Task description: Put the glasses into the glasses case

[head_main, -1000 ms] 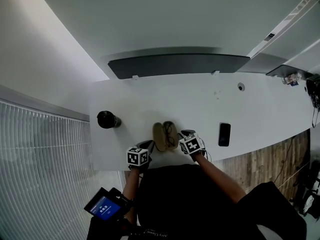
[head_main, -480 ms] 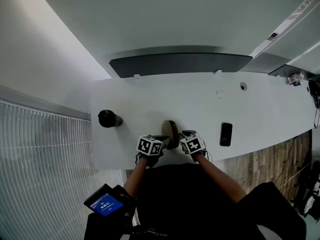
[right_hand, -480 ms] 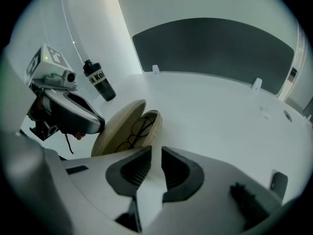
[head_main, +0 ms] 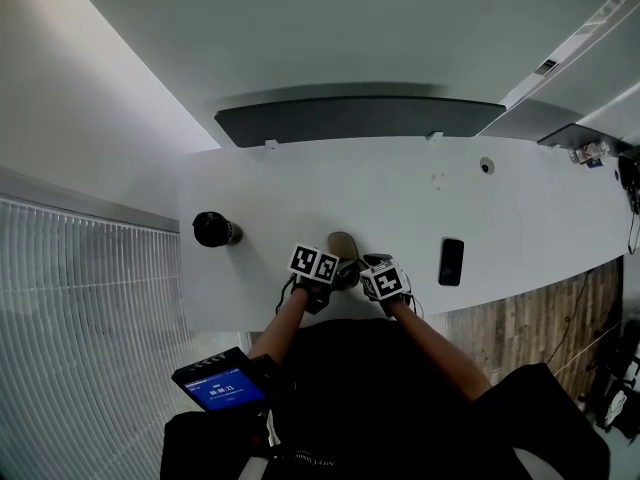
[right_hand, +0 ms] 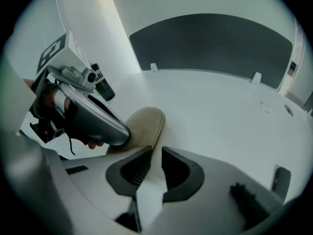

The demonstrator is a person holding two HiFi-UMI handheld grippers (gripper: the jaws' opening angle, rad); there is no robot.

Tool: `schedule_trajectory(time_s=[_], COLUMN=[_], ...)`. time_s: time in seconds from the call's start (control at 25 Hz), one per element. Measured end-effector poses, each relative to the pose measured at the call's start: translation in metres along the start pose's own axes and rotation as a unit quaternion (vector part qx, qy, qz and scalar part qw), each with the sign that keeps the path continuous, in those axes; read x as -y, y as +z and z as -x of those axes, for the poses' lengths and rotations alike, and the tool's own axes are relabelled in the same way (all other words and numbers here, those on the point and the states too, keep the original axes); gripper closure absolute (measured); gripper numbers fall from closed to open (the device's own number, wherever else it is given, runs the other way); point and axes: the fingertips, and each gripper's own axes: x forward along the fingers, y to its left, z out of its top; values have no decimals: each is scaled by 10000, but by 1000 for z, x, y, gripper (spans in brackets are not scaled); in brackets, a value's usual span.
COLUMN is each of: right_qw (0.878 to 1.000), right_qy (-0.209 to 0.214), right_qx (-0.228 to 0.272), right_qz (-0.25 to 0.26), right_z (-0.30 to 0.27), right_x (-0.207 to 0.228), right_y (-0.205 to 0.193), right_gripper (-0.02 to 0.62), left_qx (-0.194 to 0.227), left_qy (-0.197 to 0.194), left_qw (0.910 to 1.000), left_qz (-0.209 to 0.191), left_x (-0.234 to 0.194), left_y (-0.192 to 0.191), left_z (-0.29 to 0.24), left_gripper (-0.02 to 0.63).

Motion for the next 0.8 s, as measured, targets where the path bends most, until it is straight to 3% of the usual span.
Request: schedule_trajectory(time_s=[0.16, 0.32, 0.48, 0.64, 0.8], right_qw=[9999, 9998, 9980, 9867, 9800], right_qy=[30, -36, 32, 471, 745], right_qx=[-19, 12, 518, 1481, 1828], right_qz=[-96, -184, -363, -477, -251], right_z=[-3, 8, 29, 69, 84], right_x=[2, 1, 3, -9, -13], right_y=[-2, 4, 30, 62, 49], right_gripper=[525, 525, 525, 526, 529], left_qx=[86, 153, 714, 1531, 2132], left_qy=[-59, 62, 55, 12, 543], left_qw=[9999, 9995, 9959, 9804, 9565], left_qz=[42, -262, -556, -1240, -1914], left_x=[0, 2, 13, 37, 36], left_y=[0, 0, 15, 24, 9], left_z=[0, 5, 31, 75, 109], left_gripper=[600, 598, 598, 598, 598])
